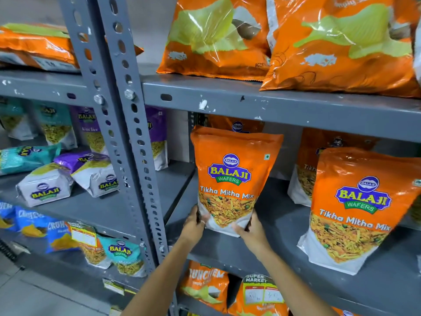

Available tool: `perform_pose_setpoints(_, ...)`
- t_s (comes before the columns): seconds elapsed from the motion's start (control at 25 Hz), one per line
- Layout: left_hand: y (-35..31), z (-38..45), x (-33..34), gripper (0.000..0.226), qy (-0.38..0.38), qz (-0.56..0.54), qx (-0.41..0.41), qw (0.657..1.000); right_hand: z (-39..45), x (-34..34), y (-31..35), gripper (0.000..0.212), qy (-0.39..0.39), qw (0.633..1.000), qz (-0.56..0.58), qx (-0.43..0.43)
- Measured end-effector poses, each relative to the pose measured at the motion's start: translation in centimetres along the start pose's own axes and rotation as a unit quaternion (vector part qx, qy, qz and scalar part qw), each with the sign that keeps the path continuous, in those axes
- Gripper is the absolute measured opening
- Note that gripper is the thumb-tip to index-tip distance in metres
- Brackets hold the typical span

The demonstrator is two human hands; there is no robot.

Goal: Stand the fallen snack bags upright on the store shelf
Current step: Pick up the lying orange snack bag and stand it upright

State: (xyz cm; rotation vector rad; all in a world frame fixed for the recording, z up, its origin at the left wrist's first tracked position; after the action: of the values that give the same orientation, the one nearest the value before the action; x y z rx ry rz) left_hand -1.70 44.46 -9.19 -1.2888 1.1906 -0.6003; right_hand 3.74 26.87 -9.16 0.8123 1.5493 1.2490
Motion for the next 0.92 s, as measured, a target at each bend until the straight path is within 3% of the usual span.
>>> perform_pose_setpoints(0.08,-1.0,0.0,1.6,0.048,0.032,-0.001,-0.014,0.999,-1.1,-0.9,-0.3,0.069,-0.059,0.998,-0.002,0.014)
perform_pose_setpoints(0.24,-2.2,0.3,2.1,0.049,-0.013,-0.023,-0.012,1.000,-0.8,-1.8,1.0,0.062,-0.036,0.999,-0.015,0.006)
perform_pose_setpoints(0.32,-3.2,-0.7,6.0,0.051,0.005,-0.019,0.014,1.000,-3.1,-5.9,-0.3,0.059,-0.113,0.993,0.033,0.012)
perform_pose_setpoints(0.4,-2.2,-2.3,6.8,0.043,-0.070,0.025,0.042,0.996,-4.9,-6.9,-1.5,0.046,-0.202,0.979,0.026,-0.006)
perform_pose_setpoints(0.52,-0.9,-4.3,6.7,0.015,-0.190,0.073,0.112,0.973,-7.2,-8.0,-2.5,0.020,-0.329,0.940,-0.062,-0.057)
perform_pose_setpoints(0.6,-0.8,-4.8,7.3,0.009,-0.175,0.095,0.161,0.967,-7.6,-9.1,-1.8,0.014,-0.384,0.915,-0.080,-0.091)
perform_pose_setpoints(0.72,-1.9,-4.5,8.8,0.013,-0.114,0.057,0.163,0.978,-7.7,-11.5,-1.8,0.019,-0.434,0.888,-0.111,-0.105)
perform_pose_setpoints(0.92,-2.8,-4.0,12.4,0.025,-0.019,0.062,0.117,0.991,-7.9,-15.0,-4.0,0.029,-0.421,0.893,-0.147,-0.064)
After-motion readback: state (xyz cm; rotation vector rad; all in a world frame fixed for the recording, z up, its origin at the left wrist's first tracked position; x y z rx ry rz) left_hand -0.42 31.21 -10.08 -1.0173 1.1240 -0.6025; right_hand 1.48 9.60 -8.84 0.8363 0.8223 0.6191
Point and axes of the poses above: each hand's wrist, its own z-axis towards the middle knuckle, its own x-axis out of the palm, y = z × x, the point moved 1 cm from there along z, towards the middle knuckle
